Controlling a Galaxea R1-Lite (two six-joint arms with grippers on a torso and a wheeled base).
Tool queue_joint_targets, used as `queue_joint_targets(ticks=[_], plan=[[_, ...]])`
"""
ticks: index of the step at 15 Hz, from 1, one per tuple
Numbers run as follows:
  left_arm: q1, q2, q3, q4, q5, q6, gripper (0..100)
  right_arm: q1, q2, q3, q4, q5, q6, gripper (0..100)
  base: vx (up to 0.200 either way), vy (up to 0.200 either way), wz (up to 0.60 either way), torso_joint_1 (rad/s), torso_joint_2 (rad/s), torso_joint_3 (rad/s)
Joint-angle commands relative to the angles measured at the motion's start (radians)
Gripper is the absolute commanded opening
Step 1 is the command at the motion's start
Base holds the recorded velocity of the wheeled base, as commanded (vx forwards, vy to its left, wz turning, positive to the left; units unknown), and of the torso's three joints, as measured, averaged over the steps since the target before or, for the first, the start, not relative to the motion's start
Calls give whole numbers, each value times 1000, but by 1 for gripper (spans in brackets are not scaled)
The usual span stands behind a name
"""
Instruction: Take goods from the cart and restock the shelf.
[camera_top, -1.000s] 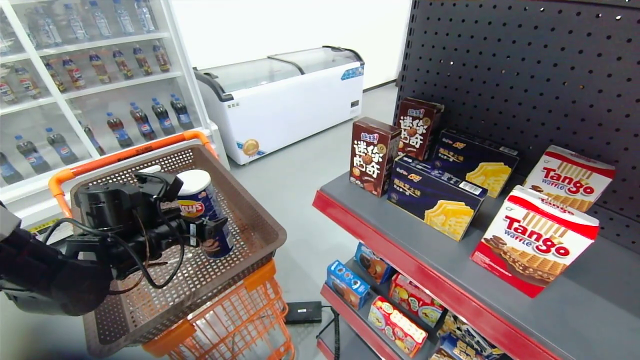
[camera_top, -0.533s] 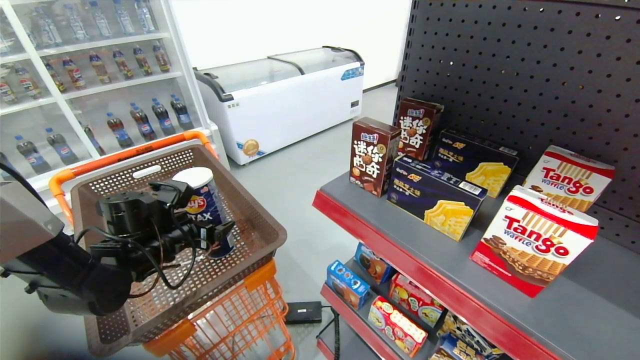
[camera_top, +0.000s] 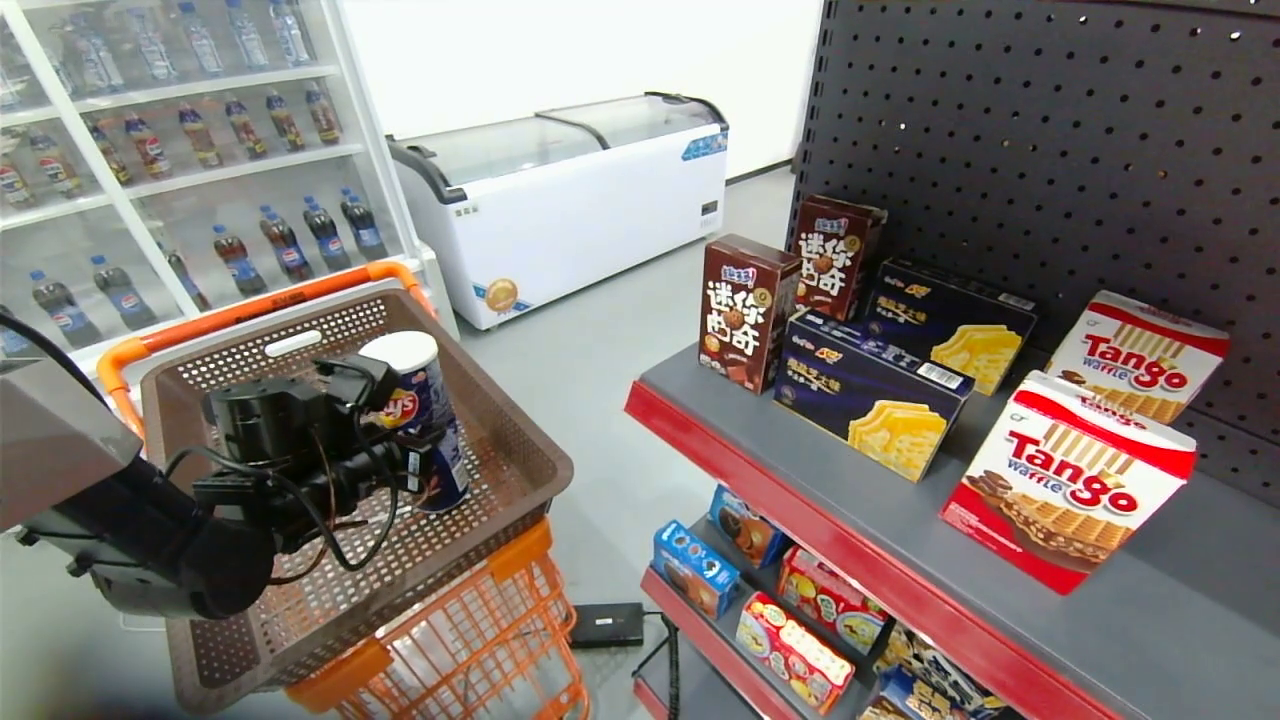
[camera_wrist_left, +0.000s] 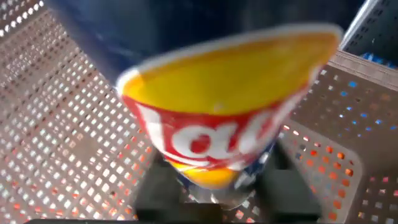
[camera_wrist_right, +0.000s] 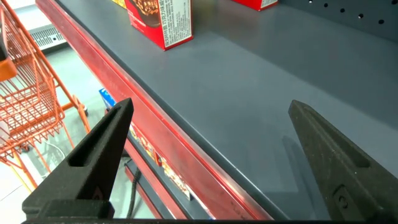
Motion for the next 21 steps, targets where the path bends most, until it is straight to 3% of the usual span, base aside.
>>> queue_joint_targets(ticks=[1, 5, 6, 8, 10, 11, 13, 14, 15, 16, 17, 18, 21], plan=[[0, -11, -6, 6, -1, 44, 0, 0, 0, 0, 0, 0, 0, 100, 0, 0, 0, 0, 0, 0], [-33, -54, -78, 26, -22, 54, 0, 0, 0, 0, 0, 0, 0, 100, 0, 0, 0, 0, 0, 0], [-56, -83, -113, 105, -28, 56, 0, 0, 0, 0, 0, 0, 0, 100, 0, 0, 0, 0, 0, 0], [-92, -135, -161, 185, -42, 25, 0, 0, 0, 0, -2, 0, 0, 100, 0, 0, 0, 0, 0, 0], [-99, -197, -158, 199, -40, 25, 0, 0, 0, 0, -2, 0, 0, 100, 0, 0, 0, 0, 0, 0], [-109, -238, -162, 273, -53, 19, 0, 0, 0, 0, -2, 0, 0, 100, 0, 0, 0, 0, 0, 0], [-118, -313, -156, 369, -192, -15, 0, 0, 0, 0, 0, 0, -2, 100, 0, 0, 0, 0, 0, 0], [-127, -338, -153, 379, -231, -25, 0, 0, 0, 0, 0, 0, 0, 100, 0, 0, 0, 0, 0, 0], [-144, -359, -156, 377, -237, -59, 0, -1, 0, 0, -2, 0, 0, 100, 0, 0, 0, 0, 0, 0], [-145, -361, -156, 379, -237, -62, 0, 0, 0, 0, -2, 0, 0, 100, 0, 0, 0, 0, 0, 0], [-159, -416, -156, 380, -281, -147, 0, 0, 0, 0, 0, 0, 0, 100, 0, 0, 0, 0, 0, 0], [-167, -462, -144, 377, -332, -182, 0, 0, 0, 0, 0, 0, 0, 100, 0, 0, 0, 0, 0, 0], [-194, -525, -135, 402, -379, -179, 0, 0, 0, 0, 0, 0, 0, 100, 0, 0, 0, 0, 0, 0]])
